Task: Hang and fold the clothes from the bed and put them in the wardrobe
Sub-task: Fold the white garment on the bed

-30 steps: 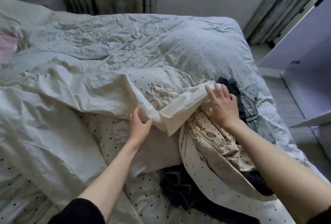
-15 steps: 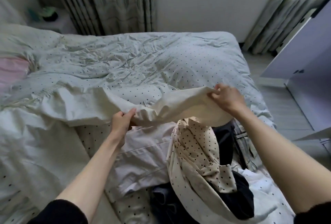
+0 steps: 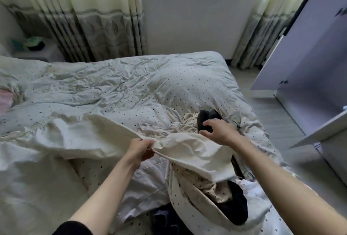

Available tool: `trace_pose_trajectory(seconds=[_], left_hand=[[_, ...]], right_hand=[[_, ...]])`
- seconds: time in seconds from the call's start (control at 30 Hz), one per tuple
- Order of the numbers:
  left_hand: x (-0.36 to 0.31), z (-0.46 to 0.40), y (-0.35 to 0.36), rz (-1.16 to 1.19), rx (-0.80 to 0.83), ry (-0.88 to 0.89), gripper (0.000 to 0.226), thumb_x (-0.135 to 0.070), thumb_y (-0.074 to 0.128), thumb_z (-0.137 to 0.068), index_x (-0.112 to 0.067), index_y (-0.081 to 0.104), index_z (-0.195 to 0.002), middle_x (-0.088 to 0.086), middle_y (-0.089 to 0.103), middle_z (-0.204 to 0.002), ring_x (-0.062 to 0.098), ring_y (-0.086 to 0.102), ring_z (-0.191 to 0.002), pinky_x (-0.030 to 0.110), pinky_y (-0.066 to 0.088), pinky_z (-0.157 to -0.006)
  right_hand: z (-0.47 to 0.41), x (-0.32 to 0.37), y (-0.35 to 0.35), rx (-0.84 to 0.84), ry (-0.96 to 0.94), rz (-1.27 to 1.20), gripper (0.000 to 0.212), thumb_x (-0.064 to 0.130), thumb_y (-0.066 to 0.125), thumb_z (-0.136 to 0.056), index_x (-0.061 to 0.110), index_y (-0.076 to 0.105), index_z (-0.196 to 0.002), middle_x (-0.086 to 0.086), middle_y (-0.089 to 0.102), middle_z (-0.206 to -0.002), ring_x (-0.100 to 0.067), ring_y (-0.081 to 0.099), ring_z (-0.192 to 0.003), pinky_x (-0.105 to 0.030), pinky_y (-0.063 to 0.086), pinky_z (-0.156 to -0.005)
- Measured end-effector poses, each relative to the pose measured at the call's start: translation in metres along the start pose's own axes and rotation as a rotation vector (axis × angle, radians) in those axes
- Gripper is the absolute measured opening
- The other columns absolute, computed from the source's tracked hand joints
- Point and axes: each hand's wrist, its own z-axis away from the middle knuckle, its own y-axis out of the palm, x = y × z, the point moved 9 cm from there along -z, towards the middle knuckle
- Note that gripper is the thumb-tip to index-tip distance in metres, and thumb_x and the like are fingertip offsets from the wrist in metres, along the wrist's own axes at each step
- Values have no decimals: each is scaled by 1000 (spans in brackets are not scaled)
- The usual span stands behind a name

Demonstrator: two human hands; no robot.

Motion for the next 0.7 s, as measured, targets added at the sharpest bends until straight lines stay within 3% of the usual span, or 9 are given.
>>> trace_pose_trajectory(seconds=[0.07, 0.17, 0.23, 0.3, 0.37, 0.43, 0.5, 0.63, 0.7], left_hand=[[21, -1, 2, 54, -7, -48, 12, 6, 55, -81, -1, 60, -73, 4, 57, -50, 9, 52, -36, 18, 49, -43], [21, -3, 7, 156, 17, -55, 14, 1, 52, -87, -1, 58, -74, 1, 57, -44, 8, 54, -36, 21, 52, -44], [11, -6, 10, 227, 28, -37, 15, -2, 51, -90, -1, 57, -76, 4, 61, -46, 12, 60, -41, 24, 54, -45], [-2, -7, 14, 276, 47, -11, 17, -3, 50, -92, 0, 56, -77, 5, 63, -48, 15, 64, -44, 26, 55, -45], [-13, -6, 17, 308, 63, 17, 18, -4, 49, -93, 1, 57, -78, 8, 66, -53, 17, 66, -49, 27, 56, -48], [-24, -7, 20, 342, 78, 37, 16, -4, 49, -94, 3, 58, -82, 13, 67, -65, 20, 67, -56, 27, 57, -50], [-41, -12, 28, 331, 112, 78, 13, -6, 48, -95, 2, 57, -91, 16, 66, -81, 21, 68, -65, 28, 58, -56], [-93, -27, 54, 23, 232, 291, 14, -14, 49, -97, -18, 57, -108, 5, 61, -115, 19, 60, -103, 32, 48, -87], [-95, -31, 63, -275, 243, 389, 29, -16, 49, -97, -20, 52, -126, 2, 55, -127, 16, 51, -115, 32, 43, -95]], right_hand=[[22, 16, 44, 6, -55, 39, 68, 67, 46, -85, 26, 41, -139, 0, 38, -147, -21, 36, -133, -49, 29, -109], [55, 22, 111, 121, -58, 102, 97, 80, 41, -75, 26, 10, -150, 1, 8, -159, -21, 12, -145, -59, 10, -112], [66, 13, 137, 168, -20, 142, 95, 74, 43, -79, 24, 4, -150, 1, 2, -159, -21, 6, -146, -60, 9, -111], [66, 3, 128, 59, 6, 144, 62, 48, 45, -91, 21, 27, -144, -1, 24, -154, -18, 23, -141, -52, 16, -112], [60, -9, 98, -117, 40, 118, 30, 29, 42, -92, 21, 53, -119, -3, 56, -129, -19, 49, -120, -39, 30, -104], [49, -21, 59, -231, 87, 119, 23, 28, 42, -93, 18, 61, -100, -6, 68, -103, -26, 61, -98, -32, 40, -86], [32, -33, 14, -335, 128, 129, 24, 31, 43, -94, 18, 62, -95, -7, 70, -94, -27, 64, -90, -32, 39, -85], [-13, -41, -80, -621, 214, 85, 27, 19, 45, -93, 18, 59, -116, -6, 63, -117, -24, 53, -114, -43, 19, -108], [-30, -33, -90, -644, 211, 49, 39, 17, 46, -92, 17, 47, -131, -7, 52, -133, -25, 42, -127, -49, 13, -112]])
